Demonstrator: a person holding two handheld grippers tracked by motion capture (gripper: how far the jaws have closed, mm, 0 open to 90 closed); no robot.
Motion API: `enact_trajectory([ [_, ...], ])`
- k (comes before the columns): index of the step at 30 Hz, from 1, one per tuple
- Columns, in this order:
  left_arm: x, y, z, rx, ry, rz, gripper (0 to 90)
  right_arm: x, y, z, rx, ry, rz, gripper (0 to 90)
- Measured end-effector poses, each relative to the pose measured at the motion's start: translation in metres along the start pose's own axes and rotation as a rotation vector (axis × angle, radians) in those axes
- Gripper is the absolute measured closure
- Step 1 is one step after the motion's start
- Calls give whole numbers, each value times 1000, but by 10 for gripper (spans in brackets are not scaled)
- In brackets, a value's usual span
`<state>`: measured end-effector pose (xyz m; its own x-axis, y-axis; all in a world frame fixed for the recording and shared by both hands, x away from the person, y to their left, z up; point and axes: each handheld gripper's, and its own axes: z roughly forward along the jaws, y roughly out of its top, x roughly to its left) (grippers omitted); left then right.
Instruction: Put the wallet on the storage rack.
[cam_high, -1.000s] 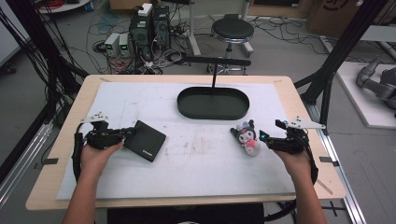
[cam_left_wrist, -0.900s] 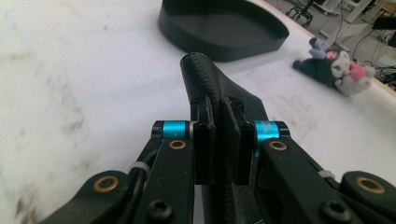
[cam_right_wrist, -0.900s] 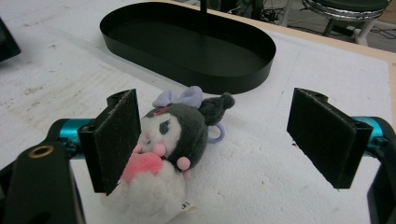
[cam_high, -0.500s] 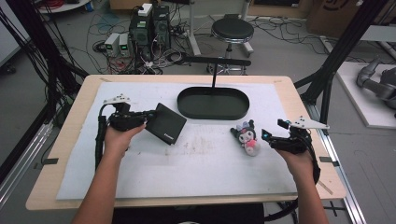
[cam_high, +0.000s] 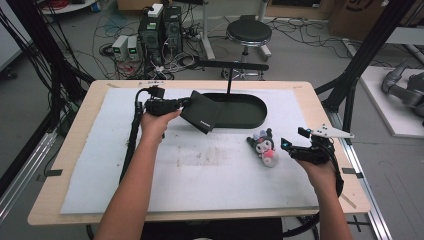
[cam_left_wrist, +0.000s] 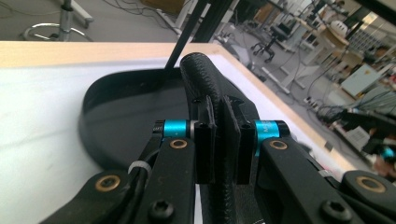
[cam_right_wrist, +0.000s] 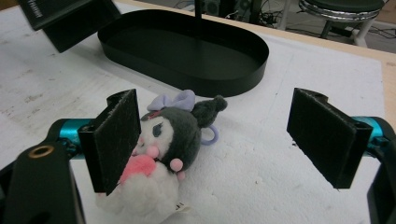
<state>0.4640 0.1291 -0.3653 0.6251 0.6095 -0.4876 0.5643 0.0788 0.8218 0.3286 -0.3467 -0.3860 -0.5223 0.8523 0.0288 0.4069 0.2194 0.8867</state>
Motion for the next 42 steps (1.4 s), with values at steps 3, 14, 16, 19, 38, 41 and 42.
enact_trajectory([
  [3, 3, 4, 11, 11, -2, -13, 828, -1, 0, 0, 1, -1, 7, 178],
  [14, 12, 21, 57, 25, -3, -36, 828, -4, -2, 3, 11, -2, 5, 178],
  [16, 20, 18, 66, 16, -8, -80, 828, -4, -2, 3, 12, -1, 4, 178],
  [19, 23, 17, 73, 21, 4, -86, 828, -3, -3, 4, 14, -2, 4, 178],
  [38, 43, 6, 92, 99, 97, -86, 588, -4, -4, 4, 13, -4, 0, 178],
  [41, 42, 4, 88, 103, 93, -79, 531, -4, -3, 5, 18, -3, -3, 178],
  [42, 40, 3, 83, 105, 90, -63, 512, -3, -3, 5, 19, -3, -4, 178],
])
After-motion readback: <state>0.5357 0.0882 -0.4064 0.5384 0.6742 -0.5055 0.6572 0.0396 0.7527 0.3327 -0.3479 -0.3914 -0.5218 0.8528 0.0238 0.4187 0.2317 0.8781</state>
